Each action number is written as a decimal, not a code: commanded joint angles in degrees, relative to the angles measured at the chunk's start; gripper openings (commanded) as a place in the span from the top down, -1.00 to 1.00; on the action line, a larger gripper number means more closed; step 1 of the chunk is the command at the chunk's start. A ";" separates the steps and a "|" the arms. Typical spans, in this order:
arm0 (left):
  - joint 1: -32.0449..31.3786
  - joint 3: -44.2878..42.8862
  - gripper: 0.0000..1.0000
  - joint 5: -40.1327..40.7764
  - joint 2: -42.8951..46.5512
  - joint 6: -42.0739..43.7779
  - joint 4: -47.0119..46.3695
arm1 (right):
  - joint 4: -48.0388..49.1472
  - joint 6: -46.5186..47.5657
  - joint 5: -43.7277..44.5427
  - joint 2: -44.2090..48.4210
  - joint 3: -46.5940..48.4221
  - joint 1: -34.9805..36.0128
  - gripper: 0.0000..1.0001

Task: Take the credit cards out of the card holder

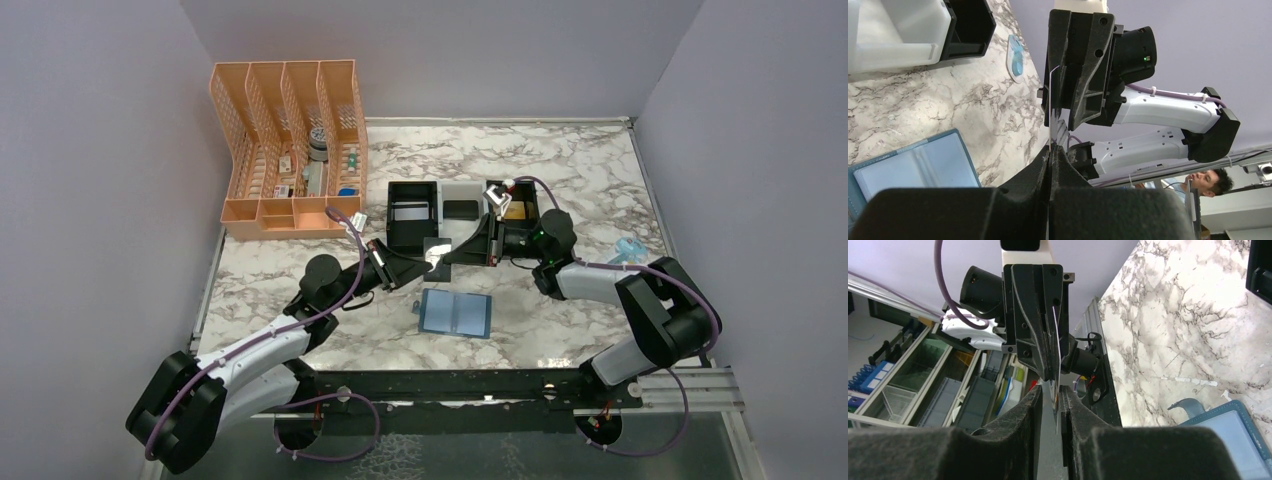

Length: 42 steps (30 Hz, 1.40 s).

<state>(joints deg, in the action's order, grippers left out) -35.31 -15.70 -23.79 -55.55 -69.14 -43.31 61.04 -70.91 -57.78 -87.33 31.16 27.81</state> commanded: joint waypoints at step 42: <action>0.19 0.37 1.00 -3.59 0.18 -0.84 -6.61 | 3.00 -2.06 -0.34 0.71 0.48 1.54 0.95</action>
<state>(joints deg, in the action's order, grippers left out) -35.31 -15.68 -25.61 -56.14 -70.59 -47.97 65.23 -74.54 -57.78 -87.74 31.11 28.93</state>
